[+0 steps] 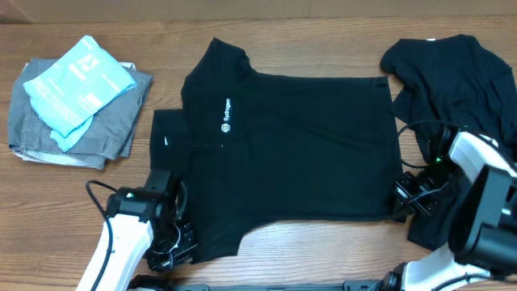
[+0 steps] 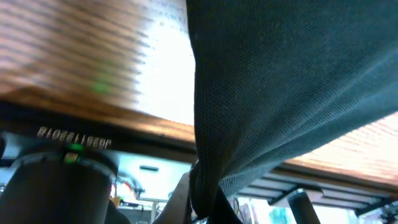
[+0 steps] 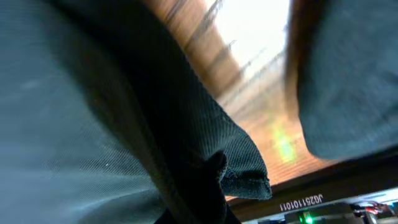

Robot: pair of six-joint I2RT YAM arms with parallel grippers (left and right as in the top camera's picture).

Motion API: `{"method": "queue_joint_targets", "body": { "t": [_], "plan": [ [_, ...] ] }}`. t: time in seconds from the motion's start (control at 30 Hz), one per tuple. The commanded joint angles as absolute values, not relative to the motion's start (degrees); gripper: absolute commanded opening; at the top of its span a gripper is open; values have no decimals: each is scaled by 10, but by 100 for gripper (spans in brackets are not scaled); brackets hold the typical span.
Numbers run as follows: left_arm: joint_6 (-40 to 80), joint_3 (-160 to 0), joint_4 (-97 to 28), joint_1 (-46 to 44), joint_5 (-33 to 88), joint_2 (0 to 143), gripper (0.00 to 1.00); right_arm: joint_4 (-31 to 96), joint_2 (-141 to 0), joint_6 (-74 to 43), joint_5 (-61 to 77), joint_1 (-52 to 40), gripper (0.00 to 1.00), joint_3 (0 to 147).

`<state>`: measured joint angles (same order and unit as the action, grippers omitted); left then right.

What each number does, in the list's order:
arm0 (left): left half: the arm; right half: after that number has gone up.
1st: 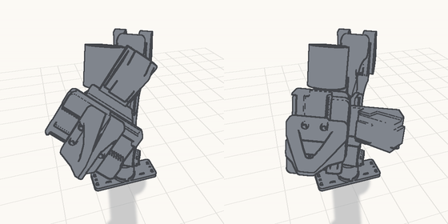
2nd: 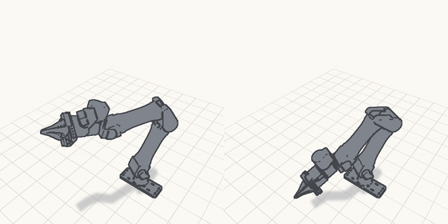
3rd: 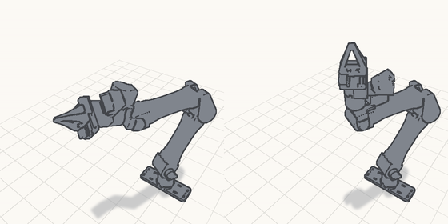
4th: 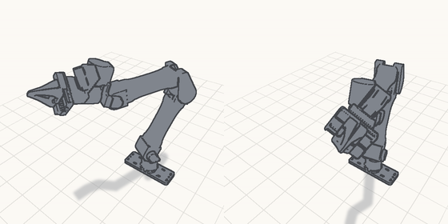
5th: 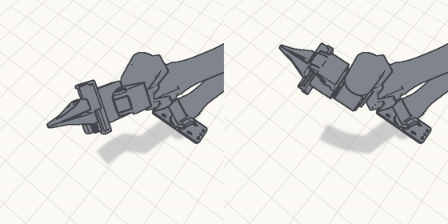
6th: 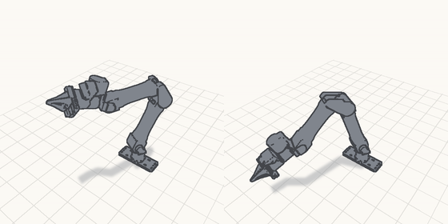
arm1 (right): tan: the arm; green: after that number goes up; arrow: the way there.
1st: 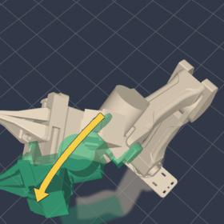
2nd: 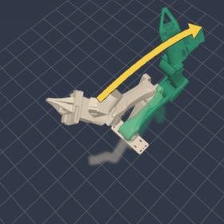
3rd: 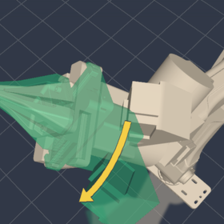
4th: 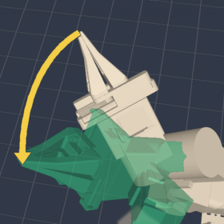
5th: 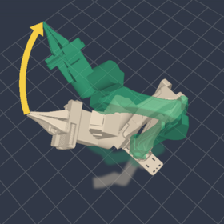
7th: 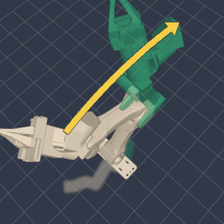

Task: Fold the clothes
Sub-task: 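Lift both hem corners and fold them up toward the collar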

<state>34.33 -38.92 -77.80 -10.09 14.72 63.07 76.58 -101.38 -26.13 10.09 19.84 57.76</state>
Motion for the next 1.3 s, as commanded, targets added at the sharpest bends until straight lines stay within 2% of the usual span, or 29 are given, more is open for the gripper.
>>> {"method": "queue_joint_targets", "body": {
  "t": [0.0, 0.4, 0.53, 0.9, 1.27],
  "plan": [
    [339, -418, -796, -98, 134, 619, 4, 770, -960, -255, 103, 199, 4, 590],
    [354, -566, -798, -98, 94, 626, 4, 800, -924, -225, 107, 198, 4, 677],
    [358, -610, -764, -98, 47, 647, 4, 757, -924, -225, 133, 186, 4, 679],
    [346, -644, -645, -98, 35, 769, 4, 593, -925, -228, 130, 95, 4, 679],
    [322, -645, -526, -98, -6, 833, 4, 510, -939, -256, 84, 90, 4, 678]
  ]
}}
